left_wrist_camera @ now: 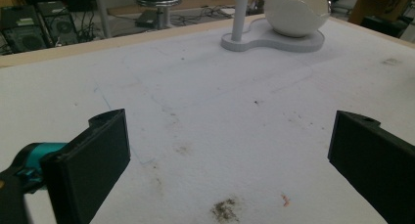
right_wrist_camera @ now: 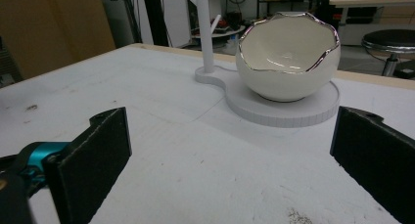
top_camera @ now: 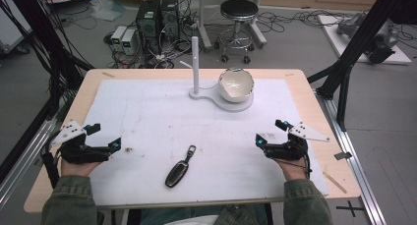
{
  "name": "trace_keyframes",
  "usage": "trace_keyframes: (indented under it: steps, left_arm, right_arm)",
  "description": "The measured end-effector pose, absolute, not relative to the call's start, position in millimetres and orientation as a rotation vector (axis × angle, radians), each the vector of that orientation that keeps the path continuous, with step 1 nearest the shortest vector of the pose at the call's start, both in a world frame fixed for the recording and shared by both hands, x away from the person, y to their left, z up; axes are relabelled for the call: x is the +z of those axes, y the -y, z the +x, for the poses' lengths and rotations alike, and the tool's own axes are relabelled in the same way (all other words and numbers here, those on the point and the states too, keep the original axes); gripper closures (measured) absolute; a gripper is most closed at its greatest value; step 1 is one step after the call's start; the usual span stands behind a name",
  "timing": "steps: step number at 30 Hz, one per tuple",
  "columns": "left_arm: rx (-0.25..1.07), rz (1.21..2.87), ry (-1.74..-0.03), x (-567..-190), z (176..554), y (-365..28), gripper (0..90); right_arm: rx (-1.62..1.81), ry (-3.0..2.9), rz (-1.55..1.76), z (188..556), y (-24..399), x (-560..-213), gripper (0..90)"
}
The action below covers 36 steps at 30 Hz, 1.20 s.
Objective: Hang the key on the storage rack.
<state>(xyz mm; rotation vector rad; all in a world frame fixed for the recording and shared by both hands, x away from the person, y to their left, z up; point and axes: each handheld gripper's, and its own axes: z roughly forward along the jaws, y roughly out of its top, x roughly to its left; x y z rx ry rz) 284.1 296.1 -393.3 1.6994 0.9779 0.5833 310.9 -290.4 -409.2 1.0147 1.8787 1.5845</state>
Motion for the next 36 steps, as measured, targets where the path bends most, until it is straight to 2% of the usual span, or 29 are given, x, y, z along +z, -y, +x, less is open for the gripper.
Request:
trace_keyframes:
  steps: [36]
  left_arm:
    - [0.495,1.91,-0.813,-364,304,-224,2.4]
  right_arm:
    - [1.536,-1.876,1.062,312,293,-412,0.5]
